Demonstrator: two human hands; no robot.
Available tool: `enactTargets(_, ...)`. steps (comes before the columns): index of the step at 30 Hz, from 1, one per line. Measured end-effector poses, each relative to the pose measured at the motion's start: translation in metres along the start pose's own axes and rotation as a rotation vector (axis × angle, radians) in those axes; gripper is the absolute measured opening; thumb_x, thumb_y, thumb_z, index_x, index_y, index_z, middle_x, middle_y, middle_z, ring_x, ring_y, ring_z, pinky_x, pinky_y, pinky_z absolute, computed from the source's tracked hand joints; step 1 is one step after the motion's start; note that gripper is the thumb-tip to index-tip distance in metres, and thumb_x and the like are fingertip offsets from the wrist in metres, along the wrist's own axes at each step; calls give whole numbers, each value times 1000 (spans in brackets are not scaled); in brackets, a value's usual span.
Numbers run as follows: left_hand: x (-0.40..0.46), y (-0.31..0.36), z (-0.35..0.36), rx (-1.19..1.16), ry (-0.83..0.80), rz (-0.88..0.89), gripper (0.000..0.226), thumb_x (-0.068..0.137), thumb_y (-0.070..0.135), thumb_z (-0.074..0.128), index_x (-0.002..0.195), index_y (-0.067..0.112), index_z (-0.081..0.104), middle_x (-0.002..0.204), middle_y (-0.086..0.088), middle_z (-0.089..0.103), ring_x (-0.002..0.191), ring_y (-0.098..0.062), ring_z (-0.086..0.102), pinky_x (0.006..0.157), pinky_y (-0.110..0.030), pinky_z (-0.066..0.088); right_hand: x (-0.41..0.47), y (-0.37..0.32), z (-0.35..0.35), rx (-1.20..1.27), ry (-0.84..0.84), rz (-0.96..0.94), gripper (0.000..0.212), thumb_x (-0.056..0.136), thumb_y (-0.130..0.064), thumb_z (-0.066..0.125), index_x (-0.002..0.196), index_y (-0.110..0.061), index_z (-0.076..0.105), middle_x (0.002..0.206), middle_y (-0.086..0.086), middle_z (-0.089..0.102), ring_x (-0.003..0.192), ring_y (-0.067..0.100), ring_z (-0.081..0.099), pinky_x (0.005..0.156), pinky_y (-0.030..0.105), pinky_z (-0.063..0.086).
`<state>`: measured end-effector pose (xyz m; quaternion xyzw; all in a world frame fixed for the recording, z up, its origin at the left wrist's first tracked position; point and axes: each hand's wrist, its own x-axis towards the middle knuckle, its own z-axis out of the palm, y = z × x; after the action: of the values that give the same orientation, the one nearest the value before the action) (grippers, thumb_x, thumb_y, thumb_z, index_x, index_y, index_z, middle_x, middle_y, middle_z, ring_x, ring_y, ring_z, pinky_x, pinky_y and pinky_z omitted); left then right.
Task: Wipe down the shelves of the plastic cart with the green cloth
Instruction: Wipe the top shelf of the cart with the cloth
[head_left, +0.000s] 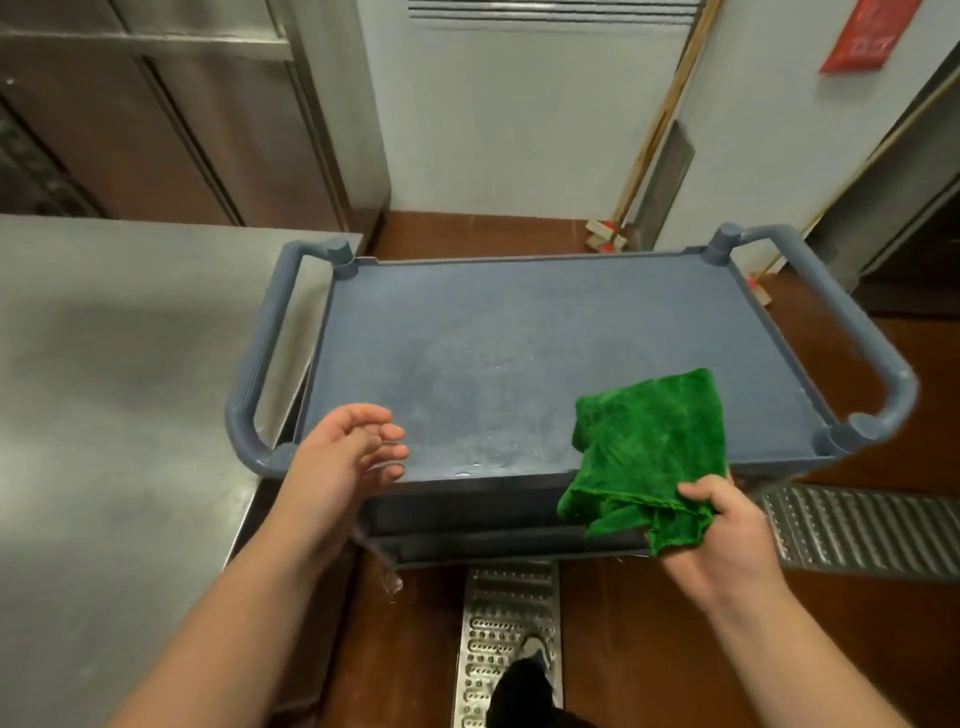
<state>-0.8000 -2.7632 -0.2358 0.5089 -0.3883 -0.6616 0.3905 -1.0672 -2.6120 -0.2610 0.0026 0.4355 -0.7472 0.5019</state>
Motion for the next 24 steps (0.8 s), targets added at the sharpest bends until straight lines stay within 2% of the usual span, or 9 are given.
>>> enactTargets(3, 49, -1, 12, -2, 35, -39, 27, 90, -9, 43, 91, 12, 59, 73, -3, 66, 64, -18, 63, 57, -25, 54, 56, -10, 13, -29, 22, -7, 81, 58, -6, 58, 139, -12, 50, 118, 13, 71, 98, 30, 72, 71, 47, 61)
enactTargets(4, 62, -2, 14, -6, 47, -52, 27, 90, -9, 43, 91, 12, 59, 72, -3, 66, 63, -17, 63, 57, -25, 54, 71, -12, 17, -38, 36, -6, 76, 63, -4, 47, 138, -14, 51, 113, 10, 73, 95, 28, 73, 67, 44, 61)
enactTargets(7, 97, -1, 18, 4, 38, -85, 27, 90, -10, 42, 91, 12, 59, 72, -2, 66, 63, -17, 63, 58, -24, 53, 111, -16, 30, -86, 85, -33, 75, 67, 1, 38, 139, -16, 52, 111, 6, 73, 96, 25, 73, 66, 40, 61)
enactTargets(11, 148, 8, 11, 41, 23, -82, 29, 90, -10, 41, 90, 12, 60, 72, -2, 66, 63, -15, 63, 59, -24, 53, 150, -12, 45, -251, 181, -154, 67, 81, 14, 24, 119, -28, 60, 102, 0, 74, 92, 20, 72, 73, 38, 61)
enactTargets(14, 186, 17, 3, 68, -8, -110, 29, 89, -11, 41, 90, 11, 59, 73, -3, 65, 62, -14, 63, 58, -22, 53, 170, -7, 56, -436, 275, -304, 62, 79, 9, 36, 114, -34, 64, 92, -7, 72, 88, 17, 67, 71, 30, 57)
enactTargets(18, 228, 20, -10, 158, -30, -160, 25, 90, -8, 44, 92, 11, 59, 78, -5, 65, 64, -14, 63, 62, -25, 52, 201, 15, 71, -877, 230, -445, 63, 69, -7, 46, 130, -19, 59, 113, 3, 63, 104, 19, 59, 86, 34, 50)
enactTargets(21, 251, 12, -15, 186, -13, -203, 23, 89, -6, 46, 93, 11, 60, 79, -4, 66, 65, -13, 63, 62, -25, 52, 228, 56, 84, -1240, 56, -451, 70, 71, -7, 47, 139, -26, 45, 141, 0, 50, 128, 6, 45, 111, 22, 33)
enactTargets(22, 255, 7, -14, 197, -15, -224, 22, 90, -5, 46, 94, 12, 60, 80, -4, 66, 65, -13, 63, 61, -25, 52, 239, 70, 84, -1437, -74, -415, 75, 73, -8, 50, 144, -27, 40, 150, 0, 41, 138, 8, 36, 118, 26, 24)
enactTargets(24, 261, -4, -9, 212, -25, -274, 21, 90, -4, 46, 94, 12, 60, 80, -4, 66, 65, -13, 63, 60, -25, 52, 256, 101, 72, -1925, -277, -301, 81, 79, -17, 57, 154, -28, 28, 163, 4, 21, 152, 20, 14, 123, 47, 11)
